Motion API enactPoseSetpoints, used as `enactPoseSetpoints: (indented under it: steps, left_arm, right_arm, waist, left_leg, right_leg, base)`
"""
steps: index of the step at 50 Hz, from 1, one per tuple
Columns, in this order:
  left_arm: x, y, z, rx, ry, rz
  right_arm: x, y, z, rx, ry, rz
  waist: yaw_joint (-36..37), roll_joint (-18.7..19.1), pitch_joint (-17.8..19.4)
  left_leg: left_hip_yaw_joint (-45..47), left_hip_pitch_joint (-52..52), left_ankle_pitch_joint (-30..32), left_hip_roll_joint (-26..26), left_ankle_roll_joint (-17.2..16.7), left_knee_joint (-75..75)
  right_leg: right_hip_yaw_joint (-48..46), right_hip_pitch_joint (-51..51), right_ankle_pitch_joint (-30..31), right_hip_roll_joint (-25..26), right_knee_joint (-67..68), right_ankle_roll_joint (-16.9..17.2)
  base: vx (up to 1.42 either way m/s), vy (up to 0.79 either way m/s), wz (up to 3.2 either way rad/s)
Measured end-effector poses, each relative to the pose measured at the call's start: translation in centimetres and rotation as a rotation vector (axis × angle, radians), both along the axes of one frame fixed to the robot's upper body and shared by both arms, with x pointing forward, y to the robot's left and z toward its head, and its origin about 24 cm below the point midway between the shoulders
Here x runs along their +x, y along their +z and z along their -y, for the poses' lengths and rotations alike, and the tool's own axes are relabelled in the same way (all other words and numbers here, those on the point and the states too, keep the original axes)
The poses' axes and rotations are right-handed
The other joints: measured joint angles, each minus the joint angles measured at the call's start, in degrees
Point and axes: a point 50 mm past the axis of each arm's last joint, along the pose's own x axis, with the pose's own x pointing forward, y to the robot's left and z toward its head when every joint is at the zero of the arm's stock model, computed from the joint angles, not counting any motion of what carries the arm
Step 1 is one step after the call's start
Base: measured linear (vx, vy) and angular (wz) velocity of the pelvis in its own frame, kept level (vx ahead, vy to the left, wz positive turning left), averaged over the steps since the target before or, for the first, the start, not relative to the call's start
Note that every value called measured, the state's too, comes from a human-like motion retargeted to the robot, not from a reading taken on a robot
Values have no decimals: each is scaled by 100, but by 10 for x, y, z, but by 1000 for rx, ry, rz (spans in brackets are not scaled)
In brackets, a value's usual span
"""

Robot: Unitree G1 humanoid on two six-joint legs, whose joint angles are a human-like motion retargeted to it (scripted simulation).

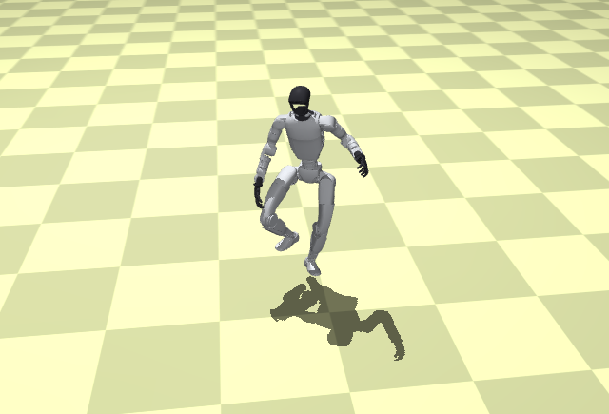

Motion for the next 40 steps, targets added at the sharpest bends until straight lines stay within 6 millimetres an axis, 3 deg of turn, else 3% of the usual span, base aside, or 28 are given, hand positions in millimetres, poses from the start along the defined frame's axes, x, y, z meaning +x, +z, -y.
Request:
enactPoseSetpoints:
  steps: [23,40]
  left_arm:
    - [-18,-38,-13,-134,31,-89]
    - [-27,-16,-41,-28,131,-48]
  right_arm:
    - [3,6,16,-93,-11,-4]
    - [3,4,8,-136,92,-18]
  waist:
    - [146,514,-150]
    - [199,563,-123]
  left_leg:
    - [187,-210,582,-14,-198,-664]
    - [240,-399,829,76,-346,-639]
  right_leg:
    - [-309,176,130,332,-1713,-146]
    - [-308,-124,736,462,-1737,18]
  base:
    - [0,0,0]
    - [0,0,0]
